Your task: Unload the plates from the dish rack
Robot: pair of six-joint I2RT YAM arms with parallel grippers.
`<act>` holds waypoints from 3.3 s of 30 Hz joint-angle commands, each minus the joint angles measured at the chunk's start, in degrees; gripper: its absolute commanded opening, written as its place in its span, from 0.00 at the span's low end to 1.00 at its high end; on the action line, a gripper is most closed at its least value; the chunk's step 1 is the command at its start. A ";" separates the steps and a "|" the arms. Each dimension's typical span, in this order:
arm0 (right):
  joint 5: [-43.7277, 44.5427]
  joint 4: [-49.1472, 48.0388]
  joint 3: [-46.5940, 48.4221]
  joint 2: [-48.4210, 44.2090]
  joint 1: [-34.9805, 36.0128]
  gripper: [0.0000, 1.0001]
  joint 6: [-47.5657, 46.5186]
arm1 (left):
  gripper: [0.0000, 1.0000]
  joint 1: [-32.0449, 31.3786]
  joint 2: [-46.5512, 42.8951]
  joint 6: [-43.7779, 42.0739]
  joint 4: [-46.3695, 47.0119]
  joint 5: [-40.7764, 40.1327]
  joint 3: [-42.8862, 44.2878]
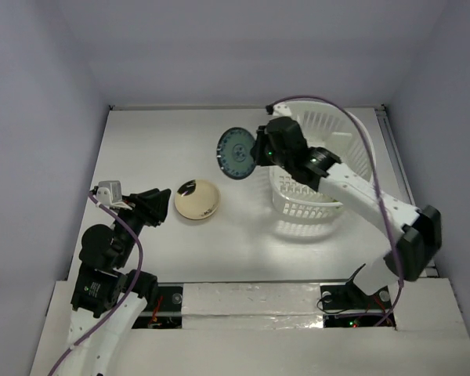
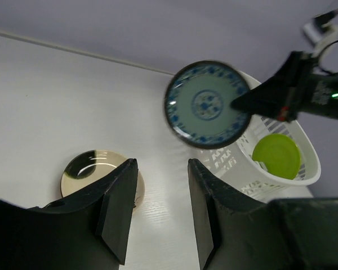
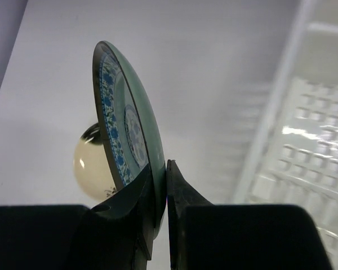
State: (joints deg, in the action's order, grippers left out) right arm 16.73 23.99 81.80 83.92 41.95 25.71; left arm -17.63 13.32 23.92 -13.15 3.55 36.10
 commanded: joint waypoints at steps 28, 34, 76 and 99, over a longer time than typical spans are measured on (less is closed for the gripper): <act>-17.35 -19.60 0.91 30.43 8.58 0.33 16.74 | 0.38 0.05 0.83 0.33 2.25 -0.48 1.52; -14.37 -16.08 0.03 28.76 10.16 0.48 14.37 | 0.38 0.05 0.65 0.34 2.34 -0.48 1.52; 32.41 32.88 -5.33 1.41 -19.89 0.52 -2.94 | 0.38 -2.05 -3.83 -0.10 2.43 0.58 1.61; 37.32 34.02 -1.38 8.10 -20.95 0.00 -8.66 | 0.38 -2.06 -4.00 -0.10 2.42 0.49 1.70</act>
State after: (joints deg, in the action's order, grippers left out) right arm 49.80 57.91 77.36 93.12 21.34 18.59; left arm -19.40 9.82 23.92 -13.13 3.99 36.10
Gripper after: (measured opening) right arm 0.119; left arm 0.382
